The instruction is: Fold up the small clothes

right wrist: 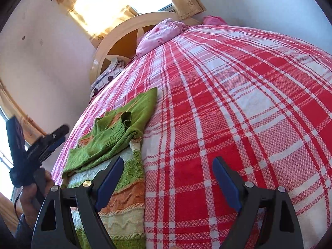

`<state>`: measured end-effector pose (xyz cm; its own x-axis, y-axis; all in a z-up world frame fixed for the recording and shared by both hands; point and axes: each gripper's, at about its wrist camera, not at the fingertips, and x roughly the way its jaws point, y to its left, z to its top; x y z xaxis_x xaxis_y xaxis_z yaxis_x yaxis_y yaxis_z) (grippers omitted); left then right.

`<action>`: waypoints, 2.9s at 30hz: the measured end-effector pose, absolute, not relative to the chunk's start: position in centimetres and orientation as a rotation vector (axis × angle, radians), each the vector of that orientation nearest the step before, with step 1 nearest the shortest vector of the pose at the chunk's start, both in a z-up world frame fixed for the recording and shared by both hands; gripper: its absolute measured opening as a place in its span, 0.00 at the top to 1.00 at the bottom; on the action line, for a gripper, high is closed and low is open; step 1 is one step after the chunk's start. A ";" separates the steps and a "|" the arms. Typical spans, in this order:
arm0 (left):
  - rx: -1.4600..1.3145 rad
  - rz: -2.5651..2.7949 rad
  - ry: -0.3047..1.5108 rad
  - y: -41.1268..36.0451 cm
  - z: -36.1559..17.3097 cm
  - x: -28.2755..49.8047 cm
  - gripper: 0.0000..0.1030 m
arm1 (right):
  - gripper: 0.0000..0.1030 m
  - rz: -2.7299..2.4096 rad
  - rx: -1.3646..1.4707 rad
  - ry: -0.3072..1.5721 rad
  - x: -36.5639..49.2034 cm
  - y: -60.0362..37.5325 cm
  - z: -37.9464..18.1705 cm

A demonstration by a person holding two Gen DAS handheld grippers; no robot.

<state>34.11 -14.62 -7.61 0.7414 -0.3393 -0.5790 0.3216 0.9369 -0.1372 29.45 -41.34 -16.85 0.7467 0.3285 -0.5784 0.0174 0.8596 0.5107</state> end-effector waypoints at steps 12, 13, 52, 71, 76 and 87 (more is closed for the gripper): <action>0.015 0.193 0.756 6.7 -13.5 32.7 0.09 | 0.32 0.306 0.398 0.740 33.2 -35.5 -11.9; 0.001 0.190 0.778 7.3 -14.0 33.0 0.09 | 0.34 0.314 0.383 0.750 34.4 -34.6 -11.7; -0.119 0.137 0.894 9.1 -16.9 33.1 0.00 | 0.99 0.144 0.128 0.866 39.9 -29.5 -16.1; -0.025 0.138 0.900 7.0 -16.3 36.7 0.00 | 0.43 0.174 0.006 0.903 42.6 -24.3 -17.0; 0.008 0.149 0.886 6.5 -16.3 36.3 0.00 | 0.43 0.192 0.001 0.903 41.4 -25.4 -17.0; 0.033 0.162 0.877 6.0 -16.3 36.4 0.00 | 0.43 0.100 -0.090 0.880 41.2 -24.0 -17.4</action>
